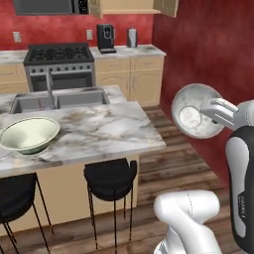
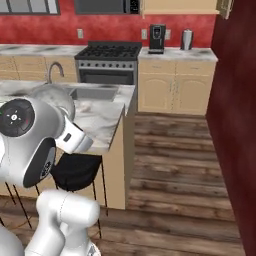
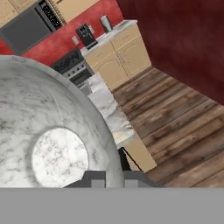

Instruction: Take the smaller bowl and place it next to the appetizer plate on the dining counter , and place the larger bowl next to the plate with cooked food.

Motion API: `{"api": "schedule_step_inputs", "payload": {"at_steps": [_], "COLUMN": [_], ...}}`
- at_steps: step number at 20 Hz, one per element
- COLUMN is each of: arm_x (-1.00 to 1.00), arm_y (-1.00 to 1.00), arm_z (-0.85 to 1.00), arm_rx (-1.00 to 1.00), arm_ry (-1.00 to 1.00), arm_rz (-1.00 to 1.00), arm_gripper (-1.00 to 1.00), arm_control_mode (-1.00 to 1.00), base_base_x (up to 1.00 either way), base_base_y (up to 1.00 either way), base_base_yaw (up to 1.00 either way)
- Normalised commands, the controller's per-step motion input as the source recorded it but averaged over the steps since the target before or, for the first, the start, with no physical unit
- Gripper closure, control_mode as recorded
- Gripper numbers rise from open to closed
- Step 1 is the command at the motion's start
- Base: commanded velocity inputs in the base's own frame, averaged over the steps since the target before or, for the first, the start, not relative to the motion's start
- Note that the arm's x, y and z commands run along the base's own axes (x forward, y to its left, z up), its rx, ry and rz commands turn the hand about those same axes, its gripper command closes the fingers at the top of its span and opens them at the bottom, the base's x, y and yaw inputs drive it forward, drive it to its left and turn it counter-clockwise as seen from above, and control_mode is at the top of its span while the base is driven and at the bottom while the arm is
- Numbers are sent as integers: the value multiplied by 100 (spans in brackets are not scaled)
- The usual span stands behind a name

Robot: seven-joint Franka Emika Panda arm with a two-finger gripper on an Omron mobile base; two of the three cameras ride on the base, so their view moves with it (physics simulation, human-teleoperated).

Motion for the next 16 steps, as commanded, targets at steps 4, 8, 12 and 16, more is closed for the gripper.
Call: {"api": "schedule_step_inputs", "payload": {"at_steps": [4,8,12,16], "arm_x": [0,0,0,0], "arm_y": [0,0,0,0], "arm_z": [0,0,0,0], "arm_rx": [0,0,0,0], "arm_ry": [0,0,0,0], "arm_rz": [0,0,0,0], "arm_gripper": [100,100,100,100], "arm_control_mode": [100,100,100,100], "base_base_x": [11,0,0,13], "base_base_y": [100,100,100,100], "base_base_yaw": [2,4,4,5]}}
